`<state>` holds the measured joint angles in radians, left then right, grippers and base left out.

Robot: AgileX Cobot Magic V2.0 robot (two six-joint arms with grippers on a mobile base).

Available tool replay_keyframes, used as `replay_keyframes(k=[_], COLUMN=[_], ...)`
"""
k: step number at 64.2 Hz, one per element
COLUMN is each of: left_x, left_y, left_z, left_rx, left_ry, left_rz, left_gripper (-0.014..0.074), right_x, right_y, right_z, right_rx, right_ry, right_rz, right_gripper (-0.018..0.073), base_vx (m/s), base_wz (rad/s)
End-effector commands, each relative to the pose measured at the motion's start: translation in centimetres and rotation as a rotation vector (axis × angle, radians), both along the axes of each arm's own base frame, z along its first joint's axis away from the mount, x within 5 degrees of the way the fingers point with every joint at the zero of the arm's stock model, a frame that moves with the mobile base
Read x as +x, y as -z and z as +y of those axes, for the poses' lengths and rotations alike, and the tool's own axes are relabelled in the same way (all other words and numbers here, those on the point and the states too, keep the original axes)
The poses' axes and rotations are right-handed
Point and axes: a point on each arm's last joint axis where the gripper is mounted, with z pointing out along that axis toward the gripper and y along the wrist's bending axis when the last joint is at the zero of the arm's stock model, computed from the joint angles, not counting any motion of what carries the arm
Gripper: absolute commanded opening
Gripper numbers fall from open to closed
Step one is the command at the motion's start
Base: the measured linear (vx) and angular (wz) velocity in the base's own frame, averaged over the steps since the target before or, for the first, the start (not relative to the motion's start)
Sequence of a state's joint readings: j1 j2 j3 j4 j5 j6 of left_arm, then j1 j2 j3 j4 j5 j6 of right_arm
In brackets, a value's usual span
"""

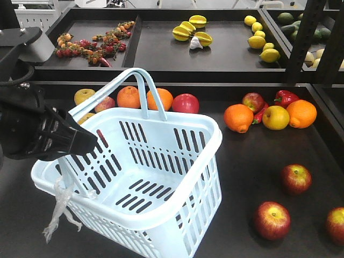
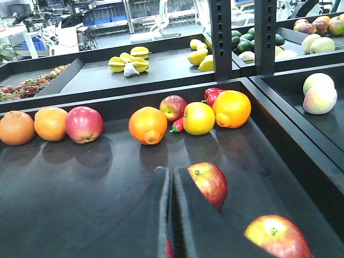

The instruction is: Pick three apples into basket with both arms

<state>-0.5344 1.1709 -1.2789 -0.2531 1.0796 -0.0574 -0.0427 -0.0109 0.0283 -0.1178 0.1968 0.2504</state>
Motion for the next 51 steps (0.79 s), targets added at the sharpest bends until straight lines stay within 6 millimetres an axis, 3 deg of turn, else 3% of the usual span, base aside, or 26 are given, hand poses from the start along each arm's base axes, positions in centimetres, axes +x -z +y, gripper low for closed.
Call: replay_keyframes(k=[1, 51], left_x=[-0.31, -0.31], left_y=[-1.90, -1.90], left_z=[-0.09, -0.09], left_rx=[-0.092, -0.092], left_ry=[-0.012, -0.012], left_rz=[-0.087, -0.087], left_gripper=[-0.0008, -0.0008], right_x=[0.04, 0.04], right_y=[-0.20, -0.20], right_z=[0.03, 0.03], right_rx=[-0.019, -0.019], right_ry=[-0.004, -0.004], right_rz=[-0.066, -0.066], right_gripper=[-0.0001, -0.0001], base_vx=[0.00, 0.00], base_wz=[0.00, 0.00])
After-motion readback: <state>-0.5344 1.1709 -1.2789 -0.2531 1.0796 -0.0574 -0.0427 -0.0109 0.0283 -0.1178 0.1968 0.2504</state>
